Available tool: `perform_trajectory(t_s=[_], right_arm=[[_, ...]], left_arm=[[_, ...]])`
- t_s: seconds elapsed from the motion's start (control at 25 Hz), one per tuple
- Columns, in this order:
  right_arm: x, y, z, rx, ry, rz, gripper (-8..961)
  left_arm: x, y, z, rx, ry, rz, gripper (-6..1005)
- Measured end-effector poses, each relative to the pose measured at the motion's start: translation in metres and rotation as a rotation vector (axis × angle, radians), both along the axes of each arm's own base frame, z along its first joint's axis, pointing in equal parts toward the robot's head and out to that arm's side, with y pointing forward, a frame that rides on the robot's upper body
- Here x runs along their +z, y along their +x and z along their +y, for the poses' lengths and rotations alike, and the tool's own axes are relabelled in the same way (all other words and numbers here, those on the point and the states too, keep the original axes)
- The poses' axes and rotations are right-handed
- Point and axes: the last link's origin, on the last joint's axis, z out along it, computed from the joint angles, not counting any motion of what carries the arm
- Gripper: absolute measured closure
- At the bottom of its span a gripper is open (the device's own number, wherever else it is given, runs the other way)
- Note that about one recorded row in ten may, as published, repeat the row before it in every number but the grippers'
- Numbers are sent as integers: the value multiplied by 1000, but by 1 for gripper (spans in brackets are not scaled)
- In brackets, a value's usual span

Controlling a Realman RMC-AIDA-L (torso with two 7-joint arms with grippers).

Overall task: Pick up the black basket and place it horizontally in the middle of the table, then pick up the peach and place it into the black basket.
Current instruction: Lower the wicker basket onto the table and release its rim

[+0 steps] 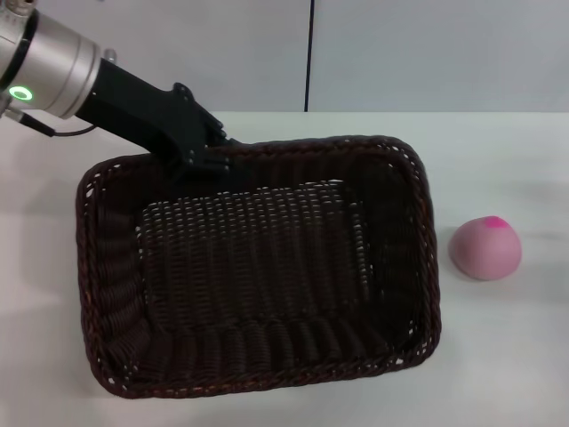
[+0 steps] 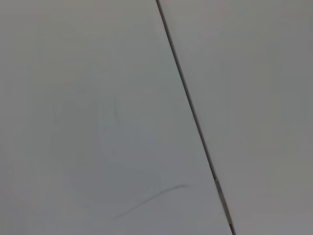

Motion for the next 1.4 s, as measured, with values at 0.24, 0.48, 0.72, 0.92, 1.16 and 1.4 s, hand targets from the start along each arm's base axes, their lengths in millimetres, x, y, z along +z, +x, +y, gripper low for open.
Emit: perform_trajectory(t_s=[0.24, 0.48, 0.72, 0.92, 1.16, 1.4], right_arm=[[-1, -1, 2, 3, -4, 0, 351], [-3, -1, 4, -6, -22, 2, 350], [-4, -1, 4, -7, -24, 3, 349], [-4, 0, 3, -10, -25, 4, 348], [-5, 0, 4, -15, -30, 6, 347], [-5, 1, 4, -18, -30, 8, 345]], left_arm=[[-9, 6, 2, -50, -15, 8, 807], [-16, 6, 4, -66, -18, 15, 808], [-21, 8, 6, -77, -13, 5, 809], [-21, 7, 10, -76, 18, 4, 766], [-22, 6, 13, -74, 42, 7, 681], [-23, 3, 15, -70, 66, 6, 486]])
